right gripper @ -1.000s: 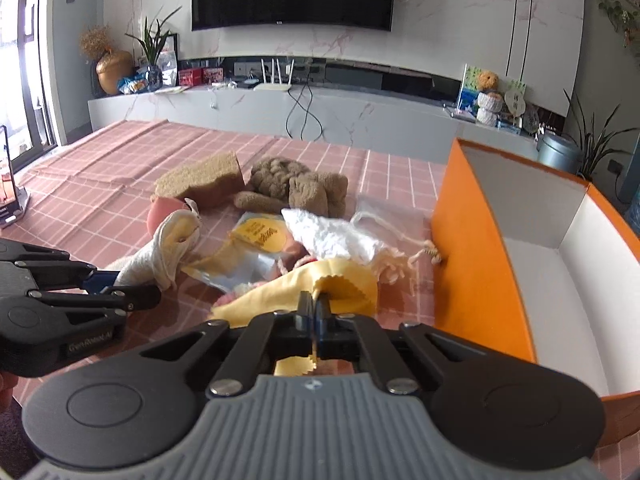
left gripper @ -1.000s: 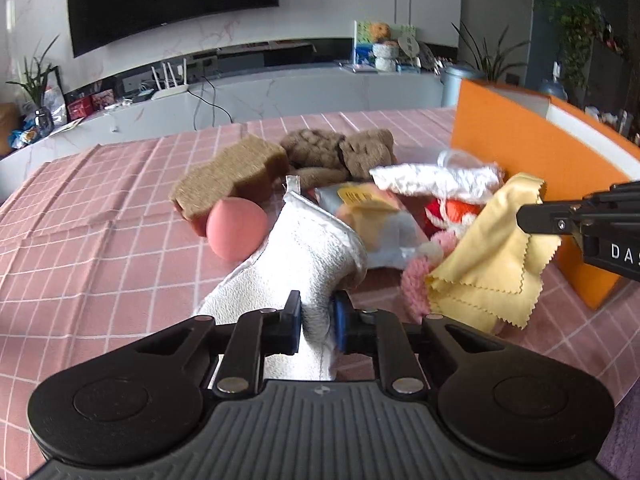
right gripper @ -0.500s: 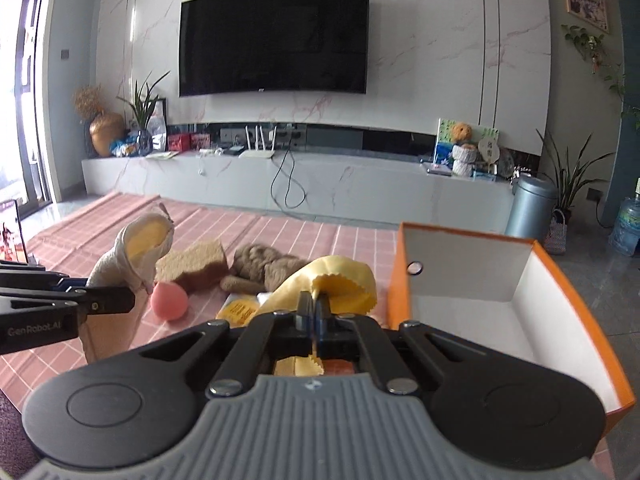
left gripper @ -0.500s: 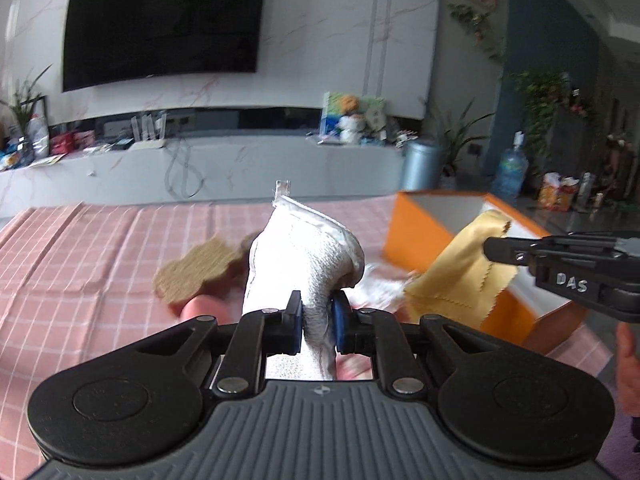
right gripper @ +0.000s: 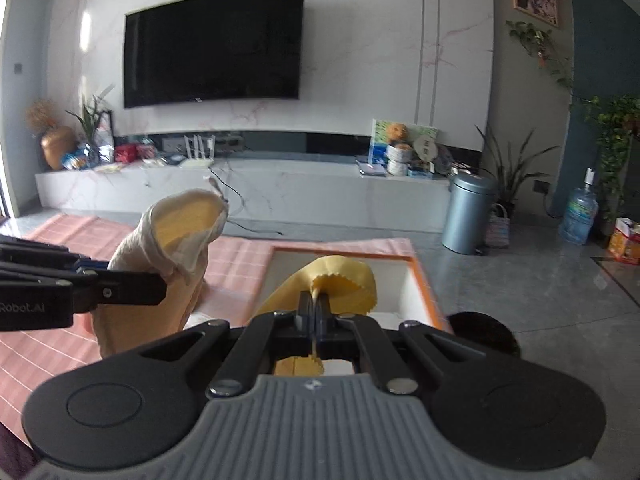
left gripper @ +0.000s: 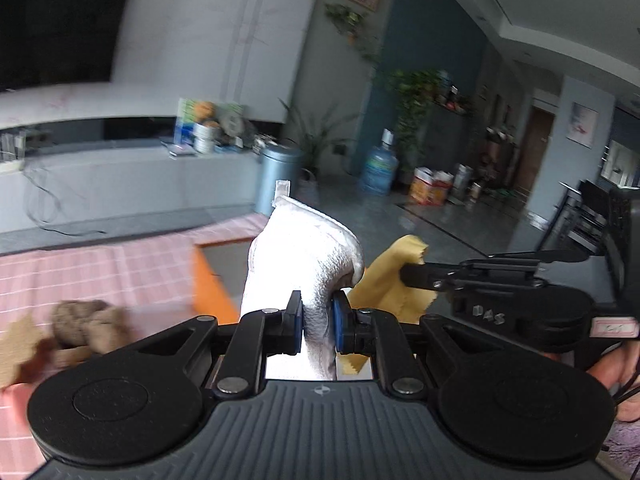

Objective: Organize soft objects
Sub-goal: 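Carry the mitt and yellow cloth into the orange box and open both tools, then grasp the pink crocheted piece with the left tool while the right tool grasps the white bag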

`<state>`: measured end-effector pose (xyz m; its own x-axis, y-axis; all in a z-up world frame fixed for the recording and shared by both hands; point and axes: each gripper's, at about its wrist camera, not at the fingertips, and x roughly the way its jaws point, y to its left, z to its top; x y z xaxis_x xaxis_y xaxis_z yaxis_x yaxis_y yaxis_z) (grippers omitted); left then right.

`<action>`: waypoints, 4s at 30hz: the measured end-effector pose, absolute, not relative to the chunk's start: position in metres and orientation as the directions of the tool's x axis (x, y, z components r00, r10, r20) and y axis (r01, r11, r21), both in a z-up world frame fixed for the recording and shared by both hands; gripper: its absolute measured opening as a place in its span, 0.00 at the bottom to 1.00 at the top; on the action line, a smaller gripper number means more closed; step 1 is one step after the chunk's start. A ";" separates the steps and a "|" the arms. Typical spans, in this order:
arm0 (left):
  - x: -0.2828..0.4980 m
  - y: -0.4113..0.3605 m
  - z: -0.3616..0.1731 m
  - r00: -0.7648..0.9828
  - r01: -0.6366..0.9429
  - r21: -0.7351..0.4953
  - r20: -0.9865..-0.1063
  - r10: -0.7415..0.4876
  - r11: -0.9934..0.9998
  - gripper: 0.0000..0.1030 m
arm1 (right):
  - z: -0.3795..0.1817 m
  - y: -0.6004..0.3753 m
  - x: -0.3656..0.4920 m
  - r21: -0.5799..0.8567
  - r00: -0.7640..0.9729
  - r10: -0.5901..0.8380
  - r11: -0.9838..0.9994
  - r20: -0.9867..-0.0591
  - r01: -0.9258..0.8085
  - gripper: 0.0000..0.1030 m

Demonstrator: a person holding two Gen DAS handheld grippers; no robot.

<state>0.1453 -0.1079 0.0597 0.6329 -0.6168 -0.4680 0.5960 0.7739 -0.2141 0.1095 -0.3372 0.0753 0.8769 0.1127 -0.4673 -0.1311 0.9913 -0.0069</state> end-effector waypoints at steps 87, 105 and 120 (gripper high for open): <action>0.095 0.037 -0.046 0.794 0.210 -0.238 -0.525 -0.307 0.948 0.66 | -0.031 -0.193 0.065 -0.044 0.855 0.157 0.978 -0.493 -0.205 0.72; 0.150 0.021 -0.094 0.677 0.264 -0.305 -0.617 -0.401 0.915 0.81 | -0.083 -0.191 0.133 -0.066 0.738 0.128 0.972 -0.663 -0.228 0.31; 0.164 0.003 -0.110 0.640 0.196 -0.371 -0.653 -0.405 0.908 0.56 | -0.101 -0.189 0.153 -0.038 0.727 0.176 0.963 -0.664 -0.268 0.15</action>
